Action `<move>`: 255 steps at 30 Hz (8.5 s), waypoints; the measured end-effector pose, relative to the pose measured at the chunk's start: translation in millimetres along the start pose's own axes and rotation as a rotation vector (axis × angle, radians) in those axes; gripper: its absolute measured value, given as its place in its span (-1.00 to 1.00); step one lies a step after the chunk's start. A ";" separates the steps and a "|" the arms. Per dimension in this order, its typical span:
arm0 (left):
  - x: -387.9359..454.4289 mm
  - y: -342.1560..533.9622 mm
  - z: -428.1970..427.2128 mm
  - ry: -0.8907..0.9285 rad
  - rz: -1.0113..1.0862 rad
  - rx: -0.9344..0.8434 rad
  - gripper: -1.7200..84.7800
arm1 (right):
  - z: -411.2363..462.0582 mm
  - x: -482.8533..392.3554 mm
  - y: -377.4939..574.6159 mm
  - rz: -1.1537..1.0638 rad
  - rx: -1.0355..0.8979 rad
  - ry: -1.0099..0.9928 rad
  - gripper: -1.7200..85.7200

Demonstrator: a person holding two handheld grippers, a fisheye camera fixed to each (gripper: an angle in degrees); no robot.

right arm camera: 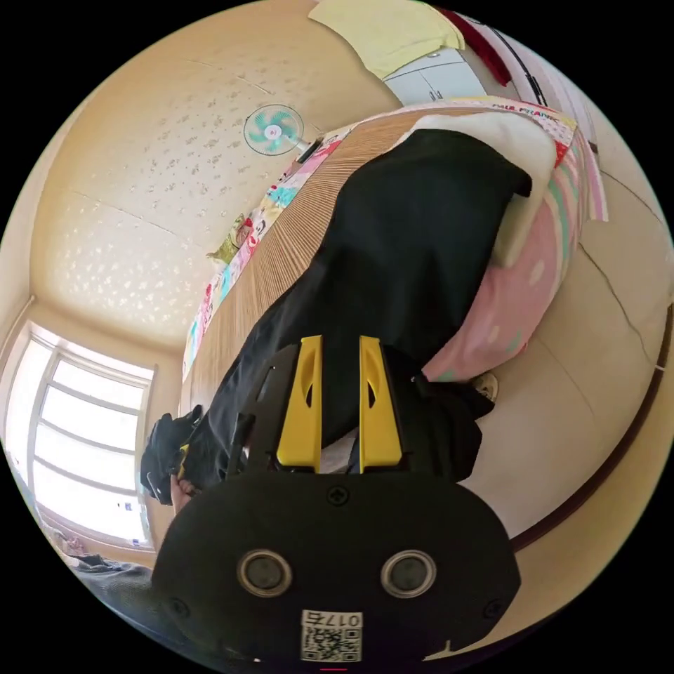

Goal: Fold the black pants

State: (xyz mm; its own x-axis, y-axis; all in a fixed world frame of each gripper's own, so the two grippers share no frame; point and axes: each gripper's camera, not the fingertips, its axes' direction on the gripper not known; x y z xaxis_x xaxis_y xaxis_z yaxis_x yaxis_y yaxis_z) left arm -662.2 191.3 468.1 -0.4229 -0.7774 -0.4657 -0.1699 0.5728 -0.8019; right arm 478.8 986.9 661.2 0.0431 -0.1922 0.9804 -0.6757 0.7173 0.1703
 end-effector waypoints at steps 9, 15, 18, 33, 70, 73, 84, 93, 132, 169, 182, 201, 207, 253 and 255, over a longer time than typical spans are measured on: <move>0.4 -9.4 -4.5 0.019 -0.031 -0.007 -0.87 | 4.5 -51.1 -103.2 -0.124 0.164 0.519 -0.75; 23.1 -1.8 -11.4 -0.049 0.033 -0.016 -0.87 | 12.2 -36.6 -155.2 -0.138 0.135 0.559 -0.68; 32.7 2.2 -10.6 -0.091 0.059 -0.024 -0.87 | 13.6 -39.0 -149.9 -0.120 0.159 0.646 -0.66; 59.7 -9.0 16.1 -0.271 -0.072 -0.105 -0.87 | 10.7 85.8 -33.2 0.159 0.313 0.035 -0.67; 62.0 36.6 17.6 -0.291 -0.084 -0.100 -0.87 | 182.5 -122.4 -102.4 -0.285 -0.242 0.053 -0.89; 62.2 38.7 17.7 -0.291 -0.088 -0.102 -0.87 | 163.0 -129.2 -144.8 -0.268 -0.227 -0.167 -0.91; 60.7 51.0 14.9 -0.260 -0.107 -0.092 -0.87 | 33.9 -111.8 -215.4 -0.337 0.044 0.669 -0.82; 65.1 58.3 17.6 -0.260 -0.105 -0.099 -0.87 | 115.9 -174.5 -50.7 -0.523 -0.197 0.053 -0.68; 209.8 6.1 -14.8 -0.191 0.195 0.054 -0.89 | 38.6 -332.4 -215.2 -0.574 0.189 0.774 -0.88; 92.6 47.2 20.6 -0.272 0.044 -0.157 -0.93 | -18.4 -54.9 -209.5 -0.098 0.112 0.341 -0.90; 22.1 47.6 -60.1 -0.199 -0.179 0.019 -0.53 | 16.8 53.7 -96.3 0.034 0.153 0.295 -0.79; -66.7 64.4 -8.3 0.378 -0.508 -0.188 -0.77 | 269.9 -172.0 215.7 -1.148 -0.310 0.017 -0.88; -9.3 42.4 -49.1 0.493 -0.310 -0.138 -0.79 | 345.1 -134.6 200.7 -0.761 -0.312 0.085 -0.94; -2.0 153.8 103.9 0.507 -0.190 -0.393 -0.78 | 370.5 23.6 120.5 -0.855 -0.066 0.249 -0.95; 17.9 131.2 79.1 0.639 -0.089 -0.315 -0.79 | 413.9 32.4 111.3 -0.746 -0.182 0.432 -0.95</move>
State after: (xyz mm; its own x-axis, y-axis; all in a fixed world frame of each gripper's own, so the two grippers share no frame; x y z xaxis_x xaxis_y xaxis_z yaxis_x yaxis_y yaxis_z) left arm -621.7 231.9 324.9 -0.8177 -0.5754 -0.0158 -0.4361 0.6371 -0.6355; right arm 100.4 783.3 671.0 0.7256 -0.4097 0.5529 -0.2339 0.6088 0.7581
